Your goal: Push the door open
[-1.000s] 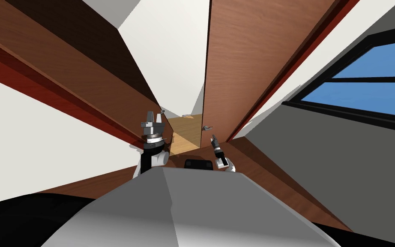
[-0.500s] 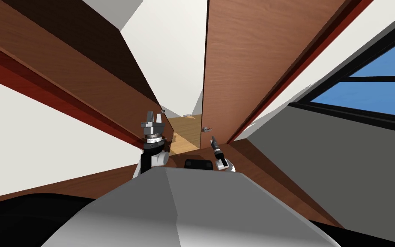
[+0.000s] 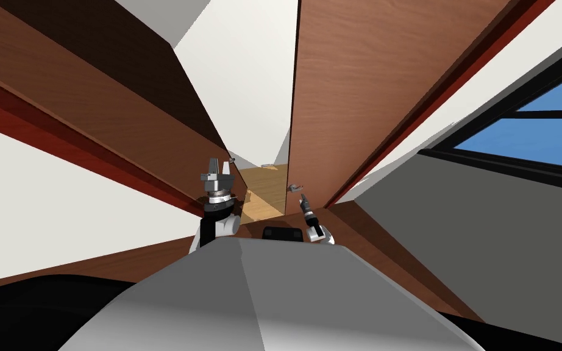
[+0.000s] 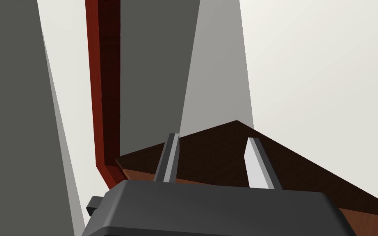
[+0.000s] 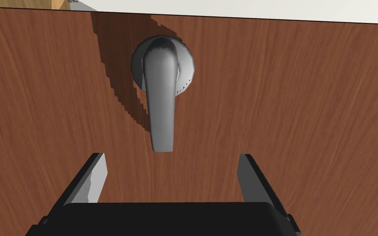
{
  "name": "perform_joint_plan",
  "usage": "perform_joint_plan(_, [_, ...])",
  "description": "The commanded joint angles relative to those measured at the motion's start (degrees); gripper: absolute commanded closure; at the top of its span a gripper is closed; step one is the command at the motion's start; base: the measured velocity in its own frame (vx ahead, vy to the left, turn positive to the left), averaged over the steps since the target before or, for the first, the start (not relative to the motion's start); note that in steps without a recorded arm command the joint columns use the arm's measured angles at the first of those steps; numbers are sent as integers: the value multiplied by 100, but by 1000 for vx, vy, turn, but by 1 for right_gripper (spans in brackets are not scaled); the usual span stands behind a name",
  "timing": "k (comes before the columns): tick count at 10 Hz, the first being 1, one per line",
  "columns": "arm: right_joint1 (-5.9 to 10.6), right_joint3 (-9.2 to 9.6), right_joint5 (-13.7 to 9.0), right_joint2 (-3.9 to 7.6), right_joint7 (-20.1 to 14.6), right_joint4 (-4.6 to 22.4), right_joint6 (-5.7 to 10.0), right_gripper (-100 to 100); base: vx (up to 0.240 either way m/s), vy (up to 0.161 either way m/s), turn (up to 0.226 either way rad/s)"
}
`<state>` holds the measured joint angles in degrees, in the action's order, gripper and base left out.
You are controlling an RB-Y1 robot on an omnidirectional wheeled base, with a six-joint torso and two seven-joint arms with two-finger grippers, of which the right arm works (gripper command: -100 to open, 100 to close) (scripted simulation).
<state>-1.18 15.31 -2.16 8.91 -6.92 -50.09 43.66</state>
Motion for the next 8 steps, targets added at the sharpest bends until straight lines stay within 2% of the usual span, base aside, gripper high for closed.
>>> perform_joint_plan(1, [23, -32, -5, -35, 27, 53, 17, -100, 203, 44, 47])
perform_joint_plan(5, [72, -99, -16, -109, 79, 174, 58, -100, 196, 43, 30])
perform_joint_plan(6, [67, -91, -14, -102, 72, 159, 51, -100, 91, 9, 6])
perform_joint_plan(7, [67, -91, -14, -102, 72, 159, 51, 100, -13, -1, -5])
perform_joint_plan(8, [67, -91, -14, -102, 72, 159, 51, 100, -29, -9, 10])
